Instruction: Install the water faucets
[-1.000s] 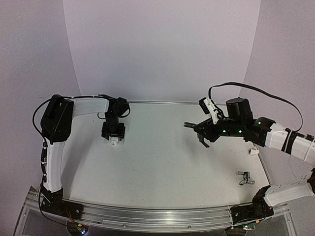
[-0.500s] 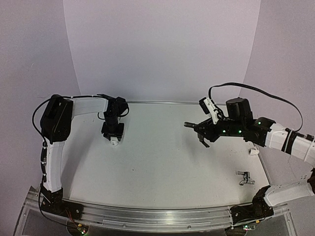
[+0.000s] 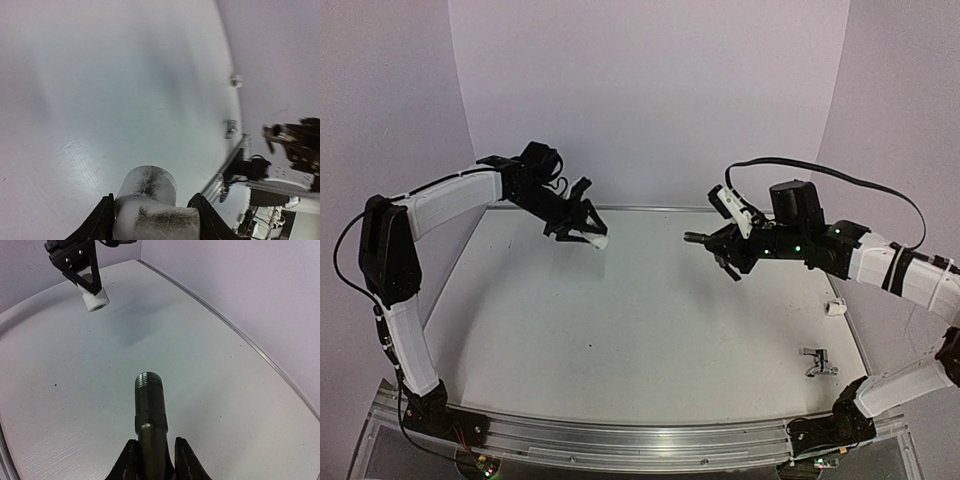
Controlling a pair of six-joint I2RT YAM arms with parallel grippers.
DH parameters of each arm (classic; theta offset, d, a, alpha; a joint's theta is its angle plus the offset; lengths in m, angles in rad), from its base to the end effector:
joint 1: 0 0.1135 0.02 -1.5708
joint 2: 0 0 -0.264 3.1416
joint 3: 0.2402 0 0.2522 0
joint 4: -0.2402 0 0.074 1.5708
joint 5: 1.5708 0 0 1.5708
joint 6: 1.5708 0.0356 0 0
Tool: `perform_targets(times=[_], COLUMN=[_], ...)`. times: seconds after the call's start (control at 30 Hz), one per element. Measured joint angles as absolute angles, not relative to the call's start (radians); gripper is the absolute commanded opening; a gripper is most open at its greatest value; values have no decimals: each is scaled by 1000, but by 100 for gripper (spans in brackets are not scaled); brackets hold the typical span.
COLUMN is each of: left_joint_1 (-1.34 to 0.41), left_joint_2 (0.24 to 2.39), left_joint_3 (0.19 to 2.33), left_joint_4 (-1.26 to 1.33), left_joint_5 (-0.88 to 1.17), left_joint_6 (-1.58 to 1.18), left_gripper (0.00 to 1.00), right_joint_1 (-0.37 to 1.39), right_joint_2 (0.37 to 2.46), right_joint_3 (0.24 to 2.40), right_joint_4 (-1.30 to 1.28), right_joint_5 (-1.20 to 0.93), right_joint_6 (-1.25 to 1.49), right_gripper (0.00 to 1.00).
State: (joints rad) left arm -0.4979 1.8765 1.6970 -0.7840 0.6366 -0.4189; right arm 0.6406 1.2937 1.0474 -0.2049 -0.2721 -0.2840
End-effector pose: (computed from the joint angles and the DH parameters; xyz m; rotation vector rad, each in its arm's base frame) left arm 0.3499 -0.2143 0.2963 0.3773 2.6317 -1.1481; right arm 0.2327 0.1854 0.3187 -1.0626 1.7415 0.4998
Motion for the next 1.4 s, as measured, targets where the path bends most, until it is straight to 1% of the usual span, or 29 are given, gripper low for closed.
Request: perform_targets(times=[0.07, 0.2, 0.33, 0.47, 0.57, 0.7, 0.97, 1.4], left_joint_1=[-500, -503, -503, -503, -503, -503, -503, -503], left_joint_2=[1837, 1813, 1814, 1814, 1813, 1804, 1792, 1738], left_joint_3=[1707, 1754, 1809, 1850, 1849, 1789, 1689, 1671], left_joint_4=[-712, -617, -557, -521, -475, -361, -171, -84], left_joint_5=[766, 946, 1069, 1142, 1176, 1203, 1206, 1228], left_joint_6=[-426, -459, -530, -603, -679, -815, -1034, -1159], left_gripper=[0, 0, 0, 0, 0, 0, 0, 0], right_joint_1=[644, 651, 657, 664, 673, 705, 749, 750], right_joint_2=[1326, 1378, 1426, 1436, 1436, 1436, 1436, 1436], right_joint_3=[1097, 1202, 1310, 1348, 1353, 1354, 1354, 1332], right_joint_4=[-210, -211, -197, -159, -122, -86, 9, 60], right_joint_5=[-286, -312, -341, -361, -366, -366, -388, -370], right_joint_6=[-346, -463, -560, -635, -690, -763, -836, -949], right_gripper=[0, 0, 0, 0, 0, 0, 0, 0])
